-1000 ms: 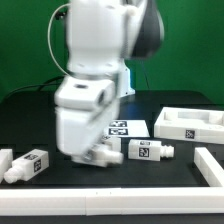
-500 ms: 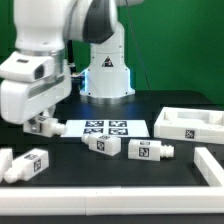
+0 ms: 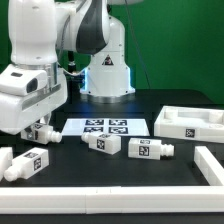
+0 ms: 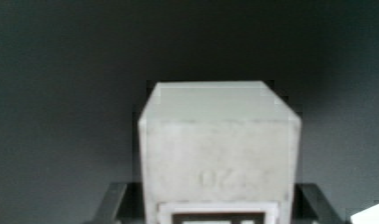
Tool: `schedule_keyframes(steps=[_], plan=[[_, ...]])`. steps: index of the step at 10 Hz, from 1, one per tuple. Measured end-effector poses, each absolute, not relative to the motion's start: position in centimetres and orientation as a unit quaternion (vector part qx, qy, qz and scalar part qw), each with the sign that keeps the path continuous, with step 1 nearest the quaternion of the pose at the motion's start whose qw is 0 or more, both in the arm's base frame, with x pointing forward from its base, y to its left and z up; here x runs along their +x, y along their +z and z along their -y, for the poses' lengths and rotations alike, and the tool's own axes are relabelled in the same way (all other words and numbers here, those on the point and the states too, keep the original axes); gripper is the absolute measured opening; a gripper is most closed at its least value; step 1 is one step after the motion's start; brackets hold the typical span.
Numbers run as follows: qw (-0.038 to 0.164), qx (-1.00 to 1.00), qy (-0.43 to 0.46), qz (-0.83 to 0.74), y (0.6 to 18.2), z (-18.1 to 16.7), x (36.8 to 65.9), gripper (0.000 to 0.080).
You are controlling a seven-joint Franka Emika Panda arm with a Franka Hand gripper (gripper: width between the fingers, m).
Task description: Assemble one leg
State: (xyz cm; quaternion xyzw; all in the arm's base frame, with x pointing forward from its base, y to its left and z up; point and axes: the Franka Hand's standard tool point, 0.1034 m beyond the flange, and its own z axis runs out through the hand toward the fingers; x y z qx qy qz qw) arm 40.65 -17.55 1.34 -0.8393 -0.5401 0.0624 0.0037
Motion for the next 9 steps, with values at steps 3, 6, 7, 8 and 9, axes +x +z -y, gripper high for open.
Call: schedule_keyframes(steps=[3, 6, 7, 8, 9], plan=[[-0.007, -0.86, 0.056, 0.507, 2.5, 14.7, 42.6, 0.0585], [-0.015, -0.87, 0.056, 0.489, 7.6, 9.3, 47.3, 0.0646], [-0.025, -0.874, 0.037, 0.483, 8.7, 7.1, 49.8, 0.0648], [-0.026, -0.87, 0.027, 0.491, 8.6, 4.5, 51.6, 0.0648], [-0.021, -0.868, 0.021, 0.496, 7.3, 4.0, 52.1, 0.0648]])
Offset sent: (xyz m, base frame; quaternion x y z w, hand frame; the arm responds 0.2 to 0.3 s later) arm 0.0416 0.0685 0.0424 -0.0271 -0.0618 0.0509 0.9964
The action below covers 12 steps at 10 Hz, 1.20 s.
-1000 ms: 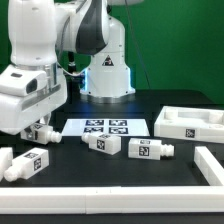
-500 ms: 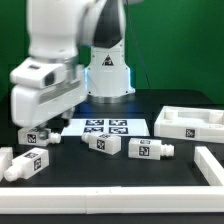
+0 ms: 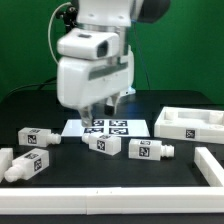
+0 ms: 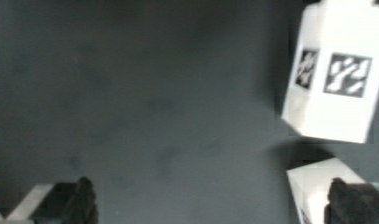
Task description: Assemble one leg
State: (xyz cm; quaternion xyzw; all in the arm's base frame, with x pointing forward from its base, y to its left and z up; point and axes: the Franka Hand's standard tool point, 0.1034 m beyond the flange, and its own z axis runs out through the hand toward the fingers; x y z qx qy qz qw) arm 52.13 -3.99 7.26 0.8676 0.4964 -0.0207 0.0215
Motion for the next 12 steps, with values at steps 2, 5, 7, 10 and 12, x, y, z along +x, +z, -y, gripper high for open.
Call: schedule_keyframes(steps=[2, 5, 7, 10, 12], plan=[[0.021, 0.869, -0.023, -0.494, 7.3, 4.3, 52.0, 0.0648], [0.023, 0.863, 0.003, -0.505, 5.9, -0.1, 50.9, 0.0648], [0.025, 0.854, 0.027, -0.519, 5.1, -4.1, 50.7, 0.0648], [0.019, 0.852, 0.031, -0.523, 1.6, -4.7, 49.4, 0.0648], [0.015, 0.855, 0.025, -0.518, 0.6, -4.3, 48.9, 0.0648]])
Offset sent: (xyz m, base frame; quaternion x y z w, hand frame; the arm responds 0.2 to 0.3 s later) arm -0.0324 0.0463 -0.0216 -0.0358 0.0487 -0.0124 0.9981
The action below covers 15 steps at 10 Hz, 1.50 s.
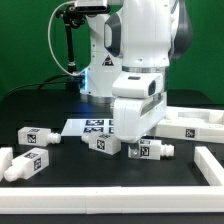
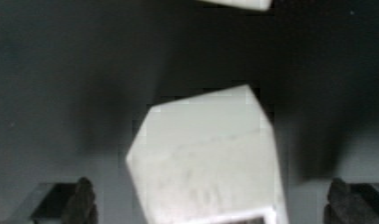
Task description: Assemble one leg
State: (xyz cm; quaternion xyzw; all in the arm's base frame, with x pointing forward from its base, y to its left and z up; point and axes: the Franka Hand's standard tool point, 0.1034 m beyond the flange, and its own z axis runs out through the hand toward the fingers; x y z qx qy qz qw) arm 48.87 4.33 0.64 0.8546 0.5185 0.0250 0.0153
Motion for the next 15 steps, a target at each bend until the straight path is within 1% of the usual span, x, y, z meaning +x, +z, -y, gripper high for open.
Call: schedule_keyframes(steps=[1, 2, 4, 6, 7, 8, 9, 10, 11, 12, 13, 15], plan=[[0.015, 0.854, 0.025, -0.519, 0.6, -4.4, 48.9, 0.0622], [0.015, 0.855, 0.025, -0.519, 0.6, -4.3, 48.9, 0.0622], [0.015, 0.855, 0.025, -0.519, 0.6, -4.3, 48.9, 0.0265], [0.014, 0.855, 0.021, -0.518, 0.7, -4.2, 48.7, 0.0264], [0.011, 0.859, 0.006, -0.512, 1.9, -3.2, 48.0, 0.0264], [0.015, 0.86, 0.008, -0.51, 3.8, -2.7, 47.0, 0.0264], [0.018, 0.858, 0.008, -0.514, 6.0, -1.7, 45.3, 0.0264], [0.023, 0.854, 0.01, -0.52, 7.5, 0.0, 43.6, 0.0264], [0.026, 0.853, 0.01, -0.522, 7.9, 2.8, 41.2, 0.0264], [0.024, 0.863, 0.005, -0.505, 7.4, 5.5, 38.9, 0.0264], [0.022, 0.869, 0.001, -0.494, 7.2, 6.6, 38.4, 0.0265], [0.022, 0.867, 0.002, -0.498, 7.2, 6.2, 38.5, 0.0265]])
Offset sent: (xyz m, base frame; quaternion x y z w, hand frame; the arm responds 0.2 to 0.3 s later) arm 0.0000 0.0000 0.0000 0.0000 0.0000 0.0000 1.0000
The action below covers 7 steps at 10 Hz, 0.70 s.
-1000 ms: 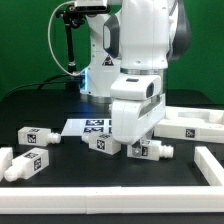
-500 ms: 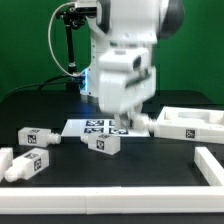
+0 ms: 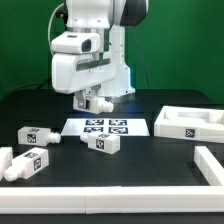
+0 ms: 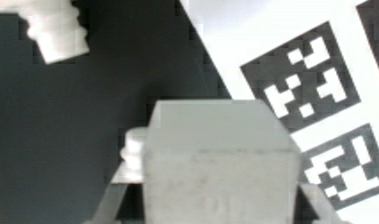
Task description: Assemble one leg
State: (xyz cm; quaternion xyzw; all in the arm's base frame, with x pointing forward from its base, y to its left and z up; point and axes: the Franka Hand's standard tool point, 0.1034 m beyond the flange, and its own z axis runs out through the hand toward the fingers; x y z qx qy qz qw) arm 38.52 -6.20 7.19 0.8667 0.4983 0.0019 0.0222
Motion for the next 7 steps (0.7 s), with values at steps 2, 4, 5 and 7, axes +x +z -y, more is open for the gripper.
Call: schedule_keyframes(steps=[2, 4, 5, 7], plan=[[0.019, 0.872, -0.002, -0.489, 6.6, 6.4, 38.2, 0.0265], [0.001, 0.89, -0.024, -0.454, 3.1, 7.1, 35.7, 0.0265], [0.0, 0.893, -0.026, -0.449, 2.5, 7.5, 34.6, 0.0265], [-0.006, 0.898, -0.033, -0.438, 1.0, 9.4, 33.6, 0.0265]])
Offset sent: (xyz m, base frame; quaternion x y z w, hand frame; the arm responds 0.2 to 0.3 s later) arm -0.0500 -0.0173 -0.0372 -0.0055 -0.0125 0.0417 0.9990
